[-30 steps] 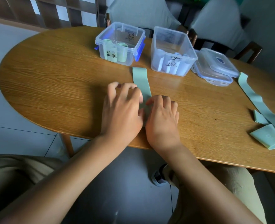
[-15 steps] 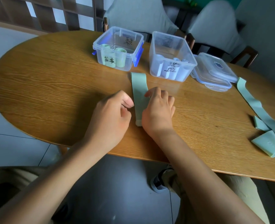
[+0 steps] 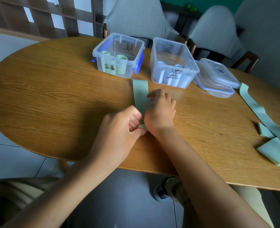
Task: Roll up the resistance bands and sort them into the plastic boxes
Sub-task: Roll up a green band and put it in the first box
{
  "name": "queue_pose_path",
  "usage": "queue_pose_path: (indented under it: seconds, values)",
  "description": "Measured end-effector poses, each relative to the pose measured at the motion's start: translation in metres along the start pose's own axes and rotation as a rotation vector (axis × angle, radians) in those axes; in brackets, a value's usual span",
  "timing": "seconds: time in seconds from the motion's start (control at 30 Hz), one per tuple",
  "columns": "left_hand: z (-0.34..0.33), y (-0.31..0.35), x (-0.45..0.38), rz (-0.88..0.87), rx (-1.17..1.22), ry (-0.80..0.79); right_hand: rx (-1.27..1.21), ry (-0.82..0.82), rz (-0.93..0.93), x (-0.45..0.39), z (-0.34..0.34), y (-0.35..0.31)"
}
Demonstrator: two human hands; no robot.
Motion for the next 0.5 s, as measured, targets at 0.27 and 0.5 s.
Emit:
queue_pose_path:
  seconds: [0.27,0.5]
  values:
    - [-0.004,0.008,0.002,-0.127,-0.118,-0.019,-0.525,-0.054,0.017,0.051,0.033,0.028]
    - [-0.003,0.008,0.008,-0.138,-0.124,-0.013,-0.647,-0.120,-0.009,0.113,0.051,0.036]
Point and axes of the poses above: each hand's wrist, its own x-axis away from the middle knuckle, its own z-axis out of the back of the hand, y = z × x, the point moved 9 cm from there along -x, towards the middle knuckle, and after that the axes turned 1 degree about y, right-handed, at the moved point
